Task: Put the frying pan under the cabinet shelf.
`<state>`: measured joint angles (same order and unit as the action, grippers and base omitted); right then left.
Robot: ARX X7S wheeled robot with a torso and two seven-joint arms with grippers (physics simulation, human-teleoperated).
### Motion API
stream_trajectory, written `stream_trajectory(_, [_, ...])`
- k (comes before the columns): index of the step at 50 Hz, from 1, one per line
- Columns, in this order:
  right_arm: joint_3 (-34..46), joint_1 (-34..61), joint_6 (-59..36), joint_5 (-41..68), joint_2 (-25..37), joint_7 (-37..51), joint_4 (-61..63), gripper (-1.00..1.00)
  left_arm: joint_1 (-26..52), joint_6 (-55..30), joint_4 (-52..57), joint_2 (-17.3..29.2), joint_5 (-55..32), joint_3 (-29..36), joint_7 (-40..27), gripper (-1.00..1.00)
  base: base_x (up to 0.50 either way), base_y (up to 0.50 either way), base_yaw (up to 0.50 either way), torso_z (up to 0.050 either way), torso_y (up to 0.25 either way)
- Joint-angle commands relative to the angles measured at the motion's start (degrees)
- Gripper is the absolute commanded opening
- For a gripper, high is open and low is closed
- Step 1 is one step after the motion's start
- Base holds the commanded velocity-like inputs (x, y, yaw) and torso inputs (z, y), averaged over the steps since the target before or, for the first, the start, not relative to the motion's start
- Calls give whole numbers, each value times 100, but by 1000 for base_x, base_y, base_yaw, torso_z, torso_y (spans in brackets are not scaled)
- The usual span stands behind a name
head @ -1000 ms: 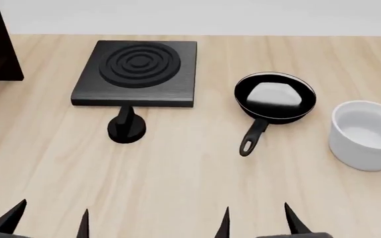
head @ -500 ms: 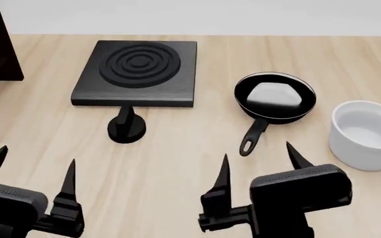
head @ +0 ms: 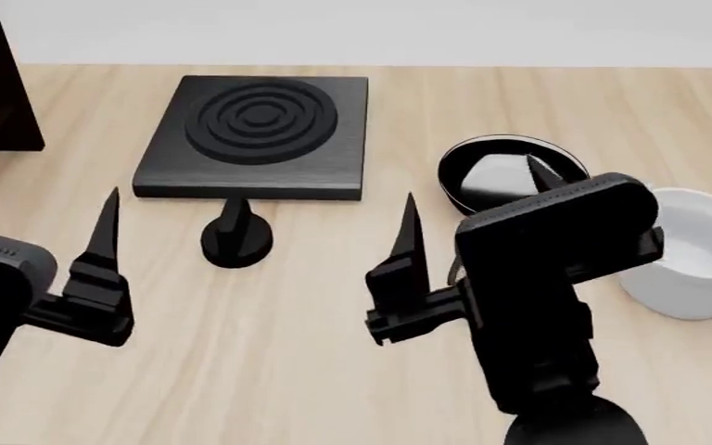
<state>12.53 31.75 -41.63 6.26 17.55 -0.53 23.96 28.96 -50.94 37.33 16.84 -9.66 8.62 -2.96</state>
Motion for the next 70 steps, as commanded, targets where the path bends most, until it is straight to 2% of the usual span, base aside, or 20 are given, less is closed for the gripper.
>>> stream_trajectory(1, [138,728,-400,14,113,-194,-140,100,751,-643,29,95,-192,-70,169,100,0,0,0,0,0])
stream_trajectory(21, [215,1706,-409,-95,191,-297,-892,100,1881,-1125,-479,278,-320,-134,360,100,0,0,0,0,0])
stream_trajectory(26, [294,1999,-638,-95,201,-360,-827,100,2163,-1321,-491,328,-348,-96,397,100,0,0,0,0,0])
stream_trajectory(27, [316,2058,-743,-104,191,-350,-758,100,2229,-1420,-524,236,-475,-260,453,100,0,0,0,0,0])
stream_trajectory(35, [425,2508,-1262,-124,169,-364,-576,100,2526,-1527,-576,315,-447,-120,466,100,0,0,0,0,0])
stream_trajectory(37, [649,2766,-1440,-175,231,-466,-512,100,2663,-1661,-543,318,-495,-94,502,100,0,500,0,0,0])
stream_trajectory(70, [703,2870,-1619,-121,302,-494,-342,100,2841,-1946,-346,400,-600,-38,481,100,0,500,0,0,0])
